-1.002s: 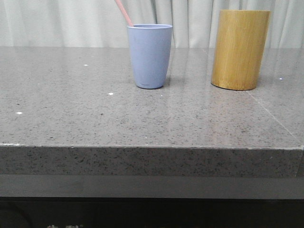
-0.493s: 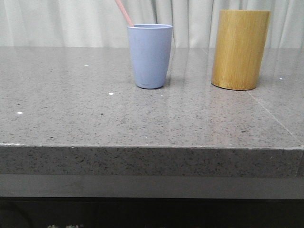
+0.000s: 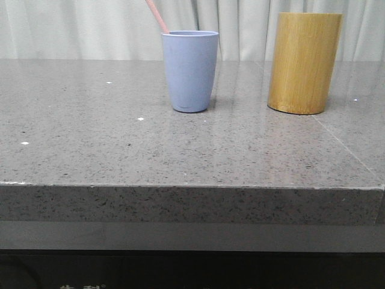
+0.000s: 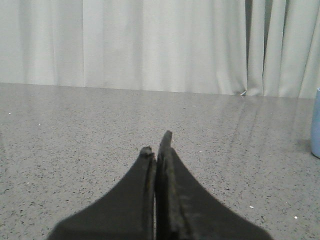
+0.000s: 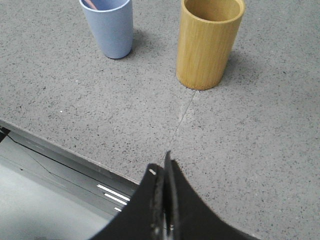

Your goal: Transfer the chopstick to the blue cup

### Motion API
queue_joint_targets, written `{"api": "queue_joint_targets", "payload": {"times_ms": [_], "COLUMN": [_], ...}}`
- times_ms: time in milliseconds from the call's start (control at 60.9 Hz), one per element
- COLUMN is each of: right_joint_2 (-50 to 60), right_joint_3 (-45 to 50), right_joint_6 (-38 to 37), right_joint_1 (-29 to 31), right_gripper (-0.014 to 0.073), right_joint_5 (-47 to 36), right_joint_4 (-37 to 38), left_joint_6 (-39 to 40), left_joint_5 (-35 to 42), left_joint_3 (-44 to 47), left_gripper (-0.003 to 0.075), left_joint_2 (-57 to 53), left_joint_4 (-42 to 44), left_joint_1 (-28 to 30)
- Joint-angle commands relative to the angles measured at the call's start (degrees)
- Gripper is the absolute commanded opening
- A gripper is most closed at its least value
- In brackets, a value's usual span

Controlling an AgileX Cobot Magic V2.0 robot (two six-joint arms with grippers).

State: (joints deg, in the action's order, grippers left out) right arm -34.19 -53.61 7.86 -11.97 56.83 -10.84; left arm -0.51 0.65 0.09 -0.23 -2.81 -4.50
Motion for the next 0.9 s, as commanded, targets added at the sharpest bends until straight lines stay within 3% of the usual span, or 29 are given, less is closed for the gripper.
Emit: {"api": "queue_joint_targets", "payload": {"times_ms": [0, 148, 427, 525, 887], "right_joint_2": [-0.2, 5.02, 22.45, 27.43, 35.28], "right_joint_3": [-0.96, 5.71, 32.74, 41.05, 54.27], "right_joint_6": [0.18, 0.31, 0.31, 0.31, 0.31], "right_joint_1": [0.24, 4.01, 10.98, 12.02, 12.63], "right_gripper": [-0.0069, -0.0069, -0.0069, -0.0069, -0.0069], "right_joint_5": [-3.86, -12.36, -44.23, -50.89, -55.48], "right_joint_4": [-0.04, 1.28, 1.21, 1.21, 1.04], "left_joint_6": [0.51, 0.51, 0.51, 0.51, 0.51], "left_joint_5": [4.93, 4.93, 4.93, 4.93, 4.93], "left_joint_3": [0.55, 0.55, 0.55, 0.55, 0.55], "left_gripper": [-0.0019, -0.0019, -0.0019, -0.0019, -0.0019], "left_joint_2": [-1.55, -1.55, -1.55, -1.55, -1.55], "left_joint_4": [-0.13, -0.13, -0.13, -0.13, -0.13], "left_joint_1": [-0.44, -0.44, -0.44, -0.44, -0.44]}}
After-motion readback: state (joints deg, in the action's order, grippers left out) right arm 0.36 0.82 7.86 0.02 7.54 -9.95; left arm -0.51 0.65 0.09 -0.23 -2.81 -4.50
